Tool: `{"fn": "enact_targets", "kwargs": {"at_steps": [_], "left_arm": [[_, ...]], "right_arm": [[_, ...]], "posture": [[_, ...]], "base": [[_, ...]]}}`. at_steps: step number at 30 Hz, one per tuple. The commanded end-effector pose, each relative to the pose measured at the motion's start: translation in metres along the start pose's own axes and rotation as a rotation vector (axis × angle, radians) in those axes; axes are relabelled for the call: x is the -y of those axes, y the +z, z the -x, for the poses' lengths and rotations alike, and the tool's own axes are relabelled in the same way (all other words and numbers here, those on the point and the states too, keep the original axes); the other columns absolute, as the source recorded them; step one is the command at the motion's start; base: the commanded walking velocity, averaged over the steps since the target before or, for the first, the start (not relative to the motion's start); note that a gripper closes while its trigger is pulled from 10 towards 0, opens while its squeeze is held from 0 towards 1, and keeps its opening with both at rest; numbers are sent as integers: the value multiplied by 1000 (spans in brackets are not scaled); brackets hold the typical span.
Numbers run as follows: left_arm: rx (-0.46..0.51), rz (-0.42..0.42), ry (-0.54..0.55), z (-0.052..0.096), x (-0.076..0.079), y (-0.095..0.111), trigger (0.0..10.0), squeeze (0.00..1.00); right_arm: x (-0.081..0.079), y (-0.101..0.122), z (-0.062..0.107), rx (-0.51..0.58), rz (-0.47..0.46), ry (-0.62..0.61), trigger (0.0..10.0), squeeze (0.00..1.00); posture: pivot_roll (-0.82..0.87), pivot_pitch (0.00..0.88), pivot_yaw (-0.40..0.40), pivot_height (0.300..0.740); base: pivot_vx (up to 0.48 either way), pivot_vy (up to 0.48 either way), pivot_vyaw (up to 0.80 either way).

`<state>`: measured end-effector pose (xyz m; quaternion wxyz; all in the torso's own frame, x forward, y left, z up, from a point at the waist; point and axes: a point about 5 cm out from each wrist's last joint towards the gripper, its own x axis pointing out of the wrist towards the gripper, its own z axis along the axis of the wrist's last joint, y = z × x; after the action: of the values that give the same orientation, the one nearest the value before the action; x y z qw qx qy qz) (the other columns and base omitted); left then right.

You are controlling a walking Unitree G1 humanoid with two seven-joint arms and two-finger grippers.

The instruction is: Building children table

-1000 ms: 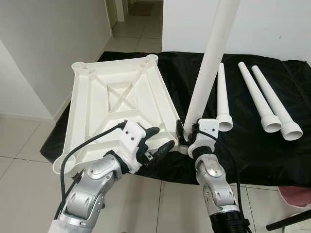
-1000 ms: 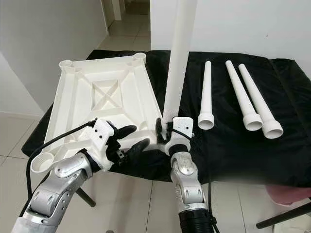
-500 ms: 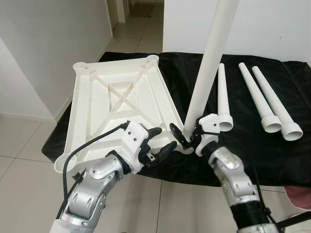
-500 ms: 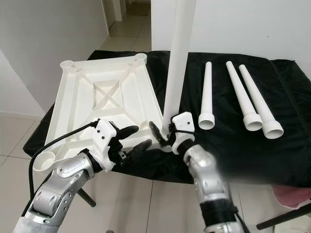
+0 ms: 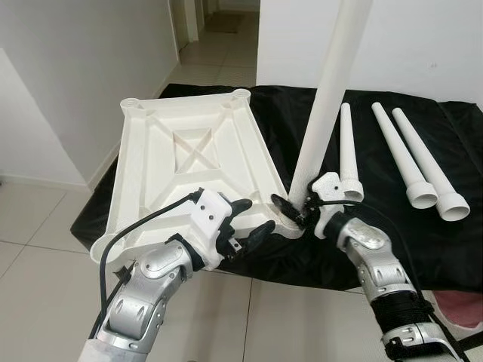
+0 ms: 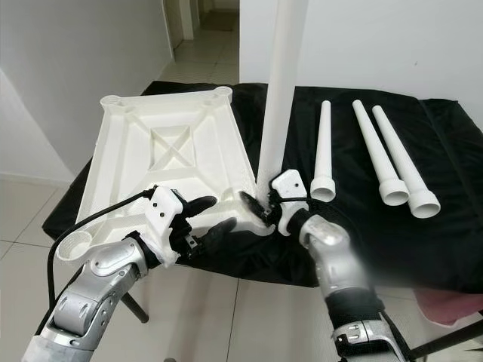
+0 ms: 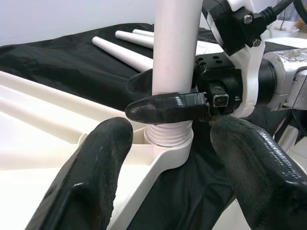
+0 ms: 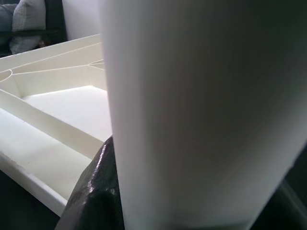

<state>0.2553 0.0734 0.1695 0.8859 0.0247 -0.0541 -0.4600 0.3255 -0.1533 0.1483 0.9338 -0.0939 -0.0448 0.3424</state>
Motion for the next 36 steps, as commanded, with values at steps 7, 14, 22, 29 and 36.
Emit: {"fn": "enact_targets", "kwargs": {"at_steps": [7,14,22,29,36], "left_arm": [[-2,-2,40,1,0,-2,10000,0],[-2,-2,30,0,1,-3,10000,0],[-2,4,32,1,3,-3,10000,0],[-7,4,39,2,2,-4,10000,0],[-6,0,49,3,1,-4,10000,0]], "right_arm": [[1,-10,6,-37,5,18,10000,0],[-4,-8,9,-12,-109,-110,10000,0],[-18,-2,5,14,-174,-229,10000,0],[-32,-9,2,-38,-195,-473,10000,0],[-48,-7,-4,-42,-249,-694,10000,0]], "posture": [[-43,0,38,740],[-46,0,35,740],[-44,10,33,740],[-40,14,32,740],[-36,18,30,740]], "base": [[0,0,0],[0,0,0],[0,0,0],[0,0,0],[0,0,0]]}}
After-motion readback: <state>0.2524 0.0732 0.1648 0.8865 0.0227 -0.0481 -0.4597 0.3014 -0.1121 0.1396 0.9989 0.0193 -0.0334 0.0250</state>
